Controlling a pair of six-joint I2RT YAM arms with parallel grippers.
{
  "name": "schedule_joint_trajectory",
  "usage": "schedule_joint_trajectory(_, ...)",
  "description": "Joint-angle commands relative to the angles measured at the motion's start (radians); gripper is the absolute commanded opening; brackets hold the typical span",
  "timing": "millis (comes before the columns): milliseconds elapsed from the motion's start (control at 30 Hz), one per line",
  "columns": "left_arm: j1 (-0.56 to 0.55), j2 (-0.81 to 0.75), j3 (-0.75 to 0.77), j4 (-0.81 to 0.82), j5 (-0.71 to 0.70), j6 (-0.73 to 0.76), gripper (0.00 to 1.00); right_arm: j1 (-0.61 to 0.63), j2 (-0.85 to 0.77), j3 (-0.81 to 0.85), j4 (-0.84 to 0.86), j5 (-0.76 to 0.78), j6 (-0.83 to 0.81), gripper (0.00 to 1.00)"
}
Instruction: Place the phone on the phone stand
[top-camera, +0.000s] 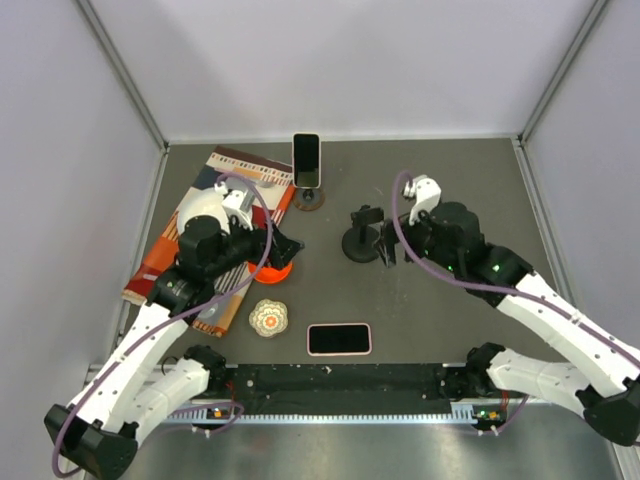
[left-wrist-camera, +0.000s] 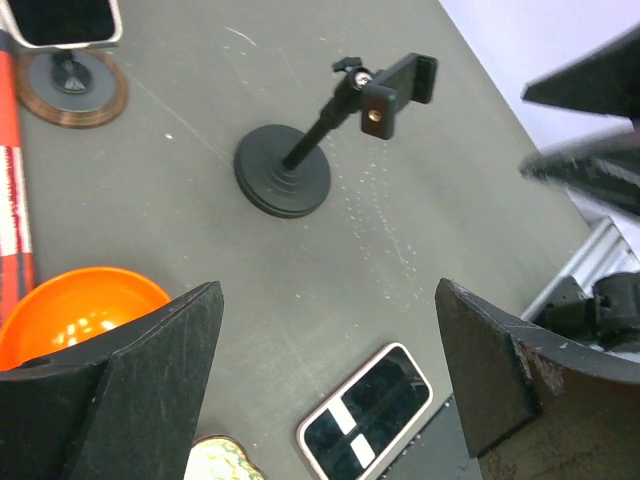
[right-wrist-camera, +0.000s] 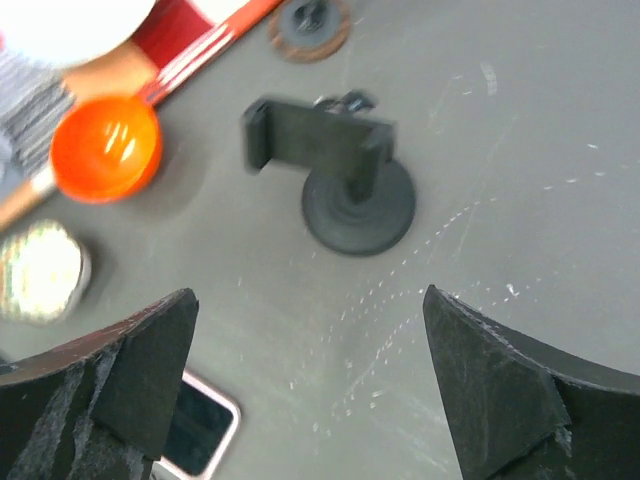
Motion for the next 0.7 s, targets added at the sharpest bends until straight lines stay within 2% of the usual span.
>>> schedule_joint_trajectory(0, 0.004, -0.055, 0.037, -0.003, -0.134, 0.042, 0.92, 0.093, -0.036, -0.047, -0.089, -0.286, -0.264, 0.97)
schedule_joint_trajectory(133, 0.004, -0.148, 0.014, -0.017, -0.263, 0.013, 0.92, 0.286, 0.002, -0.044, -0.127, -0.314, -0.35, 0.99)
schedule_joint_trajectory(333, 0.004, -0.325, -0.055, -0.037, -0.485, -0.059, 0.94, 0.441, 0.357, 0.049, -0.262, -0.273, -0.431, 0.99)
schedule_joint_trajectory(433, 0.004, -0.391, -0.078, -0.034, -0.541, -0.074, 0.96, 0.487, 0.494, 0.079, -0.244, -0.231, -0.479, 0.99)
schedule_joint_trajectory(667, 0.004, -0.437, -0.082, -0.054, -0.601, -0.058, 0.97, 0.504, 0.589, 0.123, -0.189, -0.279, -0.513, 0.99)
